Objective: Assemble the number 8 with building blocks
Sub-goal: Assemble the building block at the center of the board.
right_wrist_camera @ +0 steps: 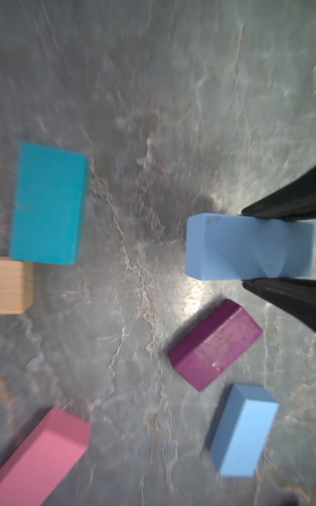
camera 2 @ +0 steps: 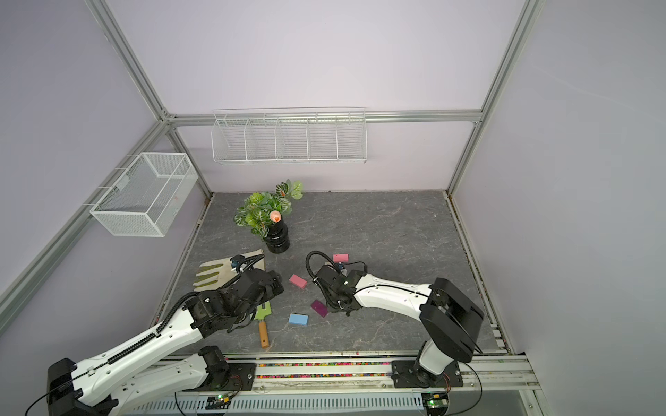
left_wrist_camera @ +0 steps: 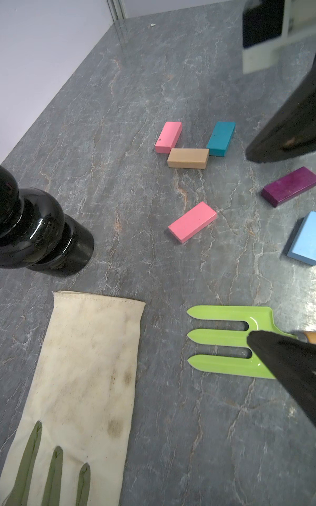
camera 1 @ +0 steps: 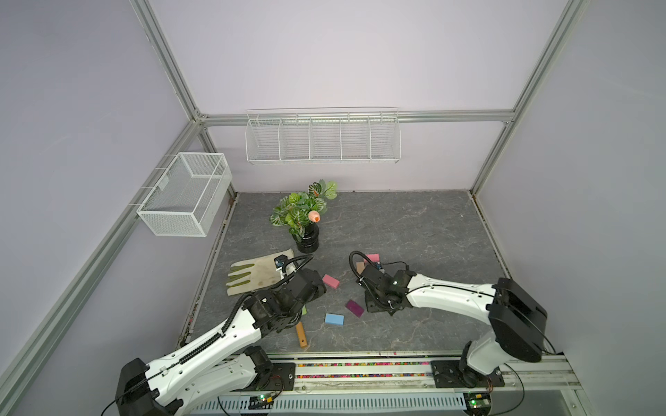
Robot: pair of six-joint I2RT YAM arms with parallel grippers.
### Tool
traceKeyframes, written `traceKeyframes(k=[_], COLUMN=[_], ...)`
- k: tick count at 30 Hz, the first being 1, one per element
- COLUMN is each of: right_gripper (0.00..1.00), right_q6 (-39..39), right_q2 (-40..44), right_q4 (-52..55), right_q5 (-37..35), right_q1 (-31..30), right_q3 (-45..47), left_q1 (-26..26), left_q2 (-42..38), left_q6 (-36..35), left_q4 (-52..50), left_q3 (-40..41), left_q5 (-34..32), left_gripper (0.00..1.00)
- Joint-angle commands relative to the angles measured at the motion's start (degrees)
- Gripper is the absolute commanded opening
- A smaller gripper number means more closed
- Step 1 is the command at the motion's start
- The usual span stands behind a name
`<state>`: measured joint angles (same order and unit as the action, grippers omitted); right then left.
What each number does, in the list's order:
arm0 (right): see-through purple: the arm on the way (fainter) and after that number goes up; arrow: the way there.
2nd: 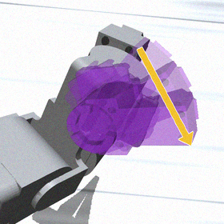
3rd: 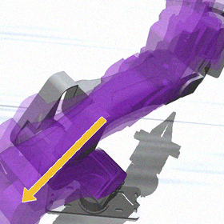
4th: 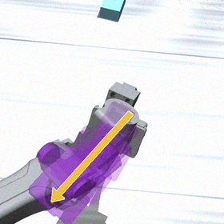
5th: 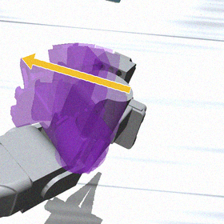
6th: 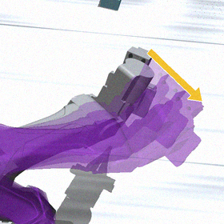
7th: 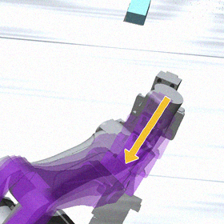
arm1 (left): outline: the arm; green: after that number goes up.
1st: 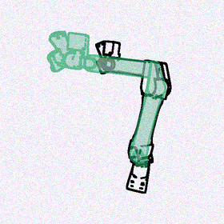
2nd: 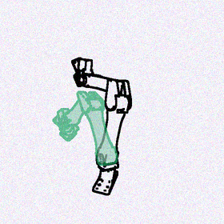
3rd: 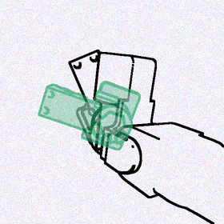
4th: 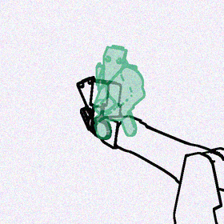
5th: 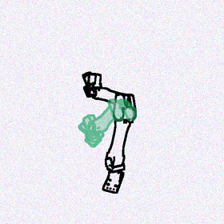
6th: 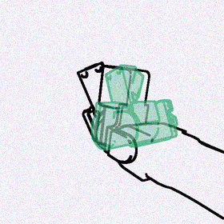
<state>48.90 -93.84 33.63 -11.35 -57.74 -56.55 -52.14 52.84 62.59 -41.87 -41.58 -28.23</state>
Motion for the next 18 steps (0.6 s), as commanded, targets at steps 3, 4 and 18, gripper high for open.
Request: traceKeyframes(k=[3,4,18], right_gripper=[0.07,0.07,0.07], right_q6=[0.63,0.26,-0.03], right_q2=[-3.40,-4.13,-11.16], right_q4=[-4.48,-4.81,-1.63], right_q5=[2.83,3.13,2.65], right_q1=[0.34,0.33,0.51], right_q3=[-1.82,-2.28,-9.27], left_q1=[-0.15,-0.13,-0.14], left_q2=[-0.47,-0.47,-1.54], left_q6=[1.31,1.31,0.89], left_q4=[0.56,0.69,0.21], left_q3=[-0.11,-0.08,0.19], left_q5=[-0.69,-0.69,-1.11], left_gripper=[1.00,1.00,1.00])
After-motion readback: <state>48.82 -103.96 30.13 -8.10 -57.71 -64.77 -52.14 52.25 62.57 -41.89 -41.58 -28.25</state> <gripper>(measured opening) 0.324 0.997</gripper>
